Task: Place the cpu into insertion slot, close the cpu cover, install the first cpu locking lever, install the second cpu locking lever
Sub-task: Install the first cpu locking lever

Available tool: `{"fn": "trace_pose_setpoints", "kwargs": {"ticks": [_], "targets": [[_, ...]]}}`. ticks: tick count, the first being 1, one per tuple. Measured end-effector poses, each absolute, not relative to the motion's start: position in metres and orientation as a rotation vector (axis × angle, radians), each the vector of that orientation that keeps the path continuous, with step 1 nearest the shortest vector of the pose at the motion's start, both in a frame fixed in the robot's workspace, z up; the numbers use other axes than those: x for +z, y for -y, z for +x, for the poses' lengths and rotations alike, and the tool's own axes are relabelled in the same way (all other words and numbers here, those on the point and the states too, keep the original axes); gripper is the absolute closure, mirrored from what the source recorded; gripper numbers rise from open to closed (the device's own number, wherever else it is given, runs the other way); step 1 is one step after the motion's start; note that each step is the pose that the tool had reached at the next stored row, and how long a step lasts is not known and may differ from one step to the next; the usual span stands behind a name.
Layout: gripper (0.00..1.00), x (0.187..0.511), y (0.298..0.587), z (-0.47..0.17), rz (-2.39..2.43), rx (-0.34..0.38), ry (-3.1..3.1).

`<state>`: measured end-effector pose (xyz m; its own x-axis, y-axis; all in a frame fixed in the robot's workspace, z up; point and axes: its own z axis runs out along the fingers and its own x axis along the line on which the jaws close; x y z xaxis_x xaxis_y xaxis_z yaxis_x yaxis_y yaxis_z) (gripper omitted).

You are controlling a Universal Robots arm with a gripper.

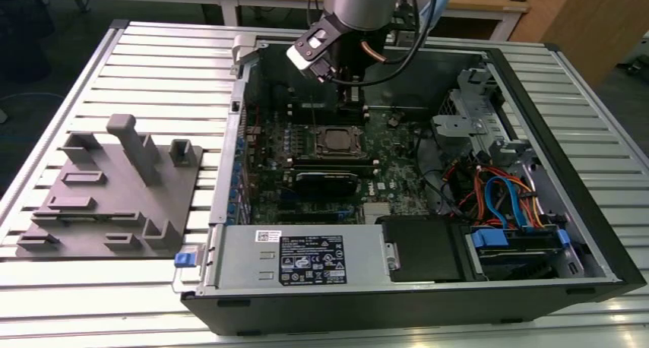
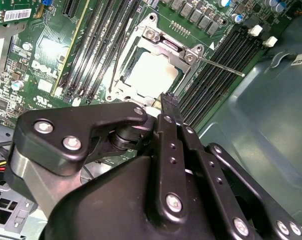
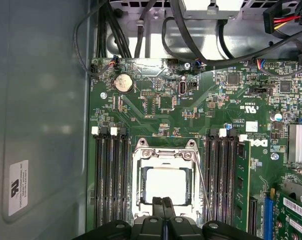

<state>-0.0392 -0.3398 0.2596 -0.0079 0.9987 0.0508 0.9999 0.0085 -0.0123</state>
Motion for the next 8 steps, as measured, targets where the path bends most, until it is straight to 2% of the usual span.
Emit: {"fn": "trace_pose_setpoints", "kwargs": {"ticks": [8], "targets": [[0.89,0.2596,0.3398,-0.0404,-2.180,-0.042,2.199]]}}
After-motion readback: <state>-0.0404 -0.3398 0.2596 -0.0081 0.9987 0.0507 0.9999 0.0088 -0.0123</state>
